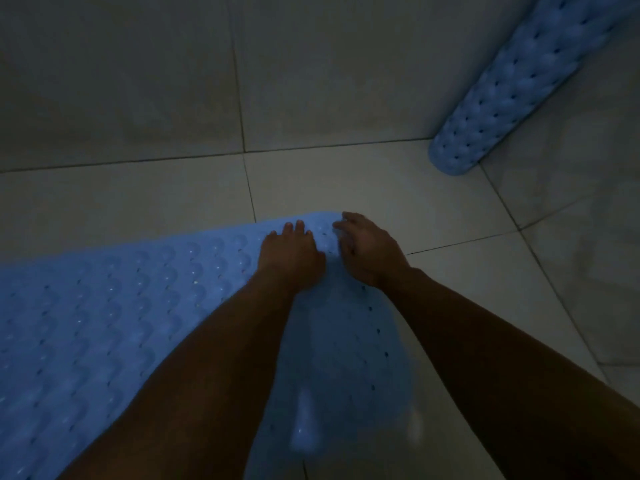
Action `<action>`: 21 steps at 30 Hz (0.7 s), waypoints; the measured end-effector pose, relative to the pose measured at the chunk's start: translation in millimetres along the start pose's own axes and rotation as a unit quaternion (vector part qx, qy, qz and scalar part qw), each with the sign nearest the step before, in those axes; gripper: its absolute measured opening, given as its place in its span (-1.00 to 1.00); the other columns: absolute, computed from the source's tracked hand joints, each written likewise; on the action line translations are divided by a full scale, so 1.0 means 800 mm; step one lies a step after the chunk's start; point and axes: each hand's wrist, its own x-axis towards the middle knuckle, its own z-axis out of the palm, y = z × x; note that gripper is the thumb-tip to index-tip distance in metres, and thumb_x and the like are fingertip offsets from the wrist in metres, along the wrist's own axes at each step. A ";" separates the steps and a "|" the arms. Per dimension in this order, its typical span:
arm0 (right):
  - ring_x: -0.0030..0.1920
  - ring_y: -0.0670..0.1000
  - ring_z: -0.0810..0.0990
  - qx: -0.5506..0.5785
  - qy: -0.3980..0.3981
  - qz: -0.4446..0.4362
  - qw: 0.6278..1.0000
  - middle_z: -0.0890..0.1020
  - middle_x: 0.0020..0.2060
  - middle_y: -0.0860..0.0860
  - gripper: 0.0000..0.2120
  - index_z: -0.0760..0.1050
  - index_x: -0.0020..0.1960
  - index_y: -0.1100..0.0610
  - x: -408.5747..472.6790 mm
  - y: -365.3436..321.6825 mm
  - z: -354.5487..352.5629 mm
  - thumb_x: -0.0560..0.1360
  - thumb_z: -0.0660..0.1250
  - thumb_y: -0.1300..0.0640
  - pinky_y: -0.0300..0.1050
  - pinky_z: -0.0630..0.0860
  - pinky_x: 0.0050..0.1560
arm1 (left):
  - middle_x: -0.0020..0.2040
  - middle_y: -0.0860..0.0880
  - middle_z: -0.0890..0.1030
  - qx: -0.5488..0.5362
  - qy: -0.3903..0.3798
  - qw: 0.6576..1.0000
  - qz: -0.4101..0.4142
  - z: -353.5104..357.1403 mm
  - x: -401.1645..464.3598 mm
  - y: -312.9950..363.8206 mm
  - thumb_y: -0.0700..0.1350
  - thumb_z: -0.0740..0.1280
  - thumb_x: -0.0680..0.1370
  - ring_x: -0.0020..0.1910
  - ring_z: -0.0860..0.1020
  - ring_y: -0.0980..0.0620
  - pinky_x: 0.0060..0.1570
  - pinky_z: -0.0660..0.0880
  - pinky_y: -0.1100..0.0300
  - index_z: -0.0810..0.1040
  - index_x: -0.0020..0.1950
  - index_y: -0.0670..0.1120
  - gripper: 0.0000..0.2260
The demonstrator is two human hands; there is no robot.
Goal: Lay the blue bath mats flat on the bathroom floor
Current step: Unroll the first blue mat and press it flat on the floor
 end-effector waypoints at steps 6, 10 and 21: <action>0.62 0.16 -0.14 -0.100 -0.206 0.004 0.973 -0.15 0.63 0.13 -0.36 -0.09 0.64 0.15 0.012 -0.024 0.029 0.69 0.01 -0.13 0.19 -0.05 0.59 | 0.50 -0.15 0.43 -0.065 0.089 0.994 0.007 -0.037 -0.016 -0.036 -0.03 0.22 0.62 0.53 0.30 -0.22 0.39 0.35 -0.12 0.39 0.53 -0.05 -0.54; 0.61 0.15 -0.25 -0.079 -0.203 0.013 0.976 -0.24 0.62 0.13 -0.20 -0.23 0.64 0.13 0.000 -0.017 0.055 0.63 0.00 -0.30 0.18 -0.17 0.59 | 0.58 -0.13 0.32 -0.001 0.129 0.991 0.028 0.010 -0.048 -0.051 -0.01 0.19 0.59 0.62 0.07 -0.24 0.45 0.25 -0.20 0.38 0.55 -0.08 -0.49; 0.63 0.12 -0.14 -0.109 -0.046 -0.015 0.993 -0.07 0.63 0.14 -0.05 -0.09 0.63 0.21 -0.026 -0.014 0.094 0.53 -0.14 -0.49 0.22 -0.11 0.60 | 0.66 -0.14 0.09 0.006 0.150 0.988 0.025 0.038 -0.072 -0.065 0.12 -0.06 0.57 0.64 -0.17 -0.25 0.57 0.02 -0.20 0.23 0.62 -0.04 -0.38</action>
